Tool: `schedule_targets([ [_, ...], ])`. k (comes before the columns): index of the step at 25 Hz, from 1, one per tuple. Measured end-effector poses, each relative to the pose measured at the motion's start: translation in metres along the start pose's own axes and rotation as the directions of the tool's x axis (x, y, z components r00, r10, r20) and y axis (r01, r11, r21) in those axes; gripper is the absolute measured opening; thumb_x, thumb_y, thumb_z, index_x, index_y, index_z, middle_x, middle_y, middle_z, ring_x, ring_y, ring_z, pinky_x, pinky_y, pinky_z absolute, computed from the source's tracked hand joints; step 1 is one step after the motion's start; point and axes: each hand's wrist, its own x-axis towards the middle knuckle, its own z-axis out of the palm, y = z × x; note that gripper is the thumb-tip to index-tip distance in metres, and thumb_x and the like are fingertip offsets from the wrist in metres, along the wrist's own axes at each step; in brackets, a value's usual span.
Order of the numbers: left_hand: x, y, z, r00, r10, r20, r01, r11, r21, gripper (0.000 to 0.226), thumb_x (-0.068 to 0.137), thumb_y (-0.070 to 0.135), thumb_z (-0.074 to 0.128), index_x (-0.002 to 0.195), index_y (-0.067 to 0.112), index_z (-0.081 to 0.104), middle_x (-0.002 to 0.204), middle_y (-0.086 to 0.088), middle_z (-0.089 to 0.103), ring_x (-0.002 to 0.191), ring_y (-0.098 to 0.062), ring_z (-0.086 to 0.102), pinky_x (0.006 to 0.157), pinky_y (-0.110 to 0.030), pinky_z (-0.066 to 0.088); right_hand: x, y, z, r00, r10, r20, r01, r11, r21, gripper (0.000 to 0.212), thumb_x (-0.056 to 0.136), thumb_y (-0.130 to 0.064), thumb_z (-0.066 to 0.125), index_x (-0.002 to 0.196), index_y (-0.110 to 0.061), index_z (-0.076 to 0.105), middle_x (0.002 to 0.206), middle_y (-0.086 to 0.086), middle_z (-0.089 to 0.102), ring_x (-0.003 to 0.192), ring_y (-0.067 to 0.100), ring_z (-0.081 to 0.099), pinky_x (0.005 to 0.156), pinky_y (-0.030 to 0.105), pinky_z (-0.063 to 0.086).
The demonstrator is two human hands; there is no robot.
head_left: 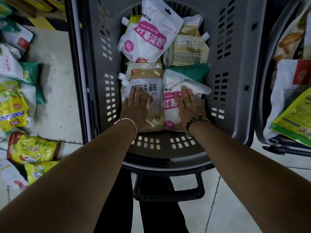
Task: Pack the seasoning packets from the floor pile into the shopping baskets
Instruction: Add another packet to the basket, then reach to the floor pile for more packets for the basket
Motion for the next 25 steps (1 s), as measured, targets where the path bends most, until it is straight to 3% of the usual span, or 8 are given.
schedule_targets([
  [2, 0.006, -0.001, 0.005, 1.000, 0.004, 0.008, -0.004, 1.000, -0.001, 0.119, 0.079, 0.059, 0.062, 0.147, 0.003, -0.018, 0.155, -0.019, -0.019, 0.145, -0.034, -0.013, 0.117, -0.045, 0.002, 0.004, 0.002, 0.007, 0.999, 0.028, -0.020, -0.028, 0.999, -0.026, 0.106, 0.082, -0.046, 0.062, 0.143, -0.031, -0.022, 0.149, -0.002, -0.034, 0.139, 0.017, -0.026, 0.110, 0.055, -0.006],
  [5, 0.010, -0.002, 0.016, 1.000, -0.007, -0.029, 0.007, 1.000, -0.009, 0.115, 0.082, 0.054, 0.061, 0.146, 0.005, -0.021, 0.155, -0.018, -0.021, 0.145, -0.033, -0.015, 0.117, -0.045, 0.000, 0.007, 0.001, 0.019, 0.996, 0.061, -0.064, -0.065, 0.995, -0.069, 0.105, 0.084, -0.047, 0.059, 0.141, -0.029, -0.026, 0.149, 0.000, -0.034, 0.139, 0.020, -0.026, 0.107, 0.051, -0.015],
  [9, 0.007, 0.001, 0.003, 0.999, 0.027, -0.038, -0.029, 0.999, -0.031, 0.089, 0.092, 0.038, 0.052, 0.148, 0.007, -0.010, 0.155, -0.023, -0.015, 0.144, -0.037, -0.012, 0.118, -0.049, 0.009, 0.004, -0.009, 0.003, 0.993, 0.110, 0.036, -0.103, 0.984, -0.145, 0.121, 0.072, -0.057, 0.066, 0.142, -0.024, -0.027, 0.150, 0.008, -0.033, 0.139, 0.027, -0.025, 0.110, 0.053, -0.011],
  [12, -0.016, 0.007, -0.029, 0.995, 0.074, -0.065, -0.083, 0.986, -0.148, 0.065, 0.095, 0.022, 0.046, 0.146, 0.003, 0.011, 0.154, -0.026, 0.008, 0.144, -0.040, 0.009, 0.113, -0.047, 0.024, -0.011, -0.027, -0.026, 0.984, 0.135, 0.118, -0.122, 0.986, -0.110, 0.117, 0.073, -0.043, 0.069, 0.145, -0.022, -0.021, 0.153, 0.012, -0.023, 0.142, 0.031, -0.016, 0.111, 0.053, -0.007],
  [15, -0.064, -0.002, -0.068, 0.969, -0.027, -0.245, -0.093, 0.879, -0.467, 0.049, 0.091, 0.019, 0.049, 0.138, 0.010, 0.037, 0.147, -0.012, 0.036, 0.127, -0.032, 0.045, 0.097, -0.040, 0.041, -0.046, -0.053, -0.062, 0.991, 0.137, -0.004, -0.136, 0.984, 0.112, 0.088, 0.087, -0.041, 0.054, 0.148, -0.025, -0.007, 0.157, 0.008, -0.003, 0.144, 0.026, 0.004, 0.115, 0.048, 0.002],
  [19, -0.144, -0.054, -0.099, 0.851, -0.200, -0.485, -0.201, 0.730, -0.653, 0.045, 0.084, 0.016, 0.061, 0.128, 0.011, 0.055, 0.134, -0.010, 0.054, 0.111, -0.033, 0.057, 0.088, -0.040, 0.049, -0.093, -0.113, -0.108, 0.947, 0.059, -0.315, 0.019, 0.971, 0.239, 0.070, 0.088, -0.034, 0.054, 0.147, -0.017, 0.020, 0.153, 0.009, 0.024, 0.138, 0.027, 0.028, 0.114, 0.043, 0.020],
  [23, -0.206, -0.142, -0.093, 0.786, -0.469, -0.402, -0.073, 0.575, -0.815, 0.045, 0.085, 0.016, 0.064, 0.129, 0.014, 0.056, 0.131, -0.005, 0.055, 0.114, -0.025, 0.056, 0.088, -0.030, 0.044, -0.122, -0.201, -0.138, 0.898, -0.061, -0.435, 0.196, 0.942, 0.272, 0.061, 0.085, -0.025, 0.062, 0.139, -0.011, 0.039, 0.141, 0.017, 0.042, 0.126, 0.033, 0.043, 0.105, 0.044, 0.035],
  [25, -0.230, -0.189, -0.086, 0.762, -0.555, -0.332, -0.014, 0.499, -0.866, 0.045, 0.085, 0.016, 0.064, 0.129, 0.015, 0.055, 0.130, -0.004, 0.054, 0.114, -0.023, 0.055, 0.086, -0.027, 0.040, -0.130, -0.250, -0.144, 0.905, -0.088, -0.417, 0.217, 0.938, 0.272, 0.060, 0.085, -0.025, 0.062, 0.139, -0.013, 0.040, 0.141, 0.016, 0.042, 0.123, 0.034, 0.045, 0.100, 0.042, 0.039],
])
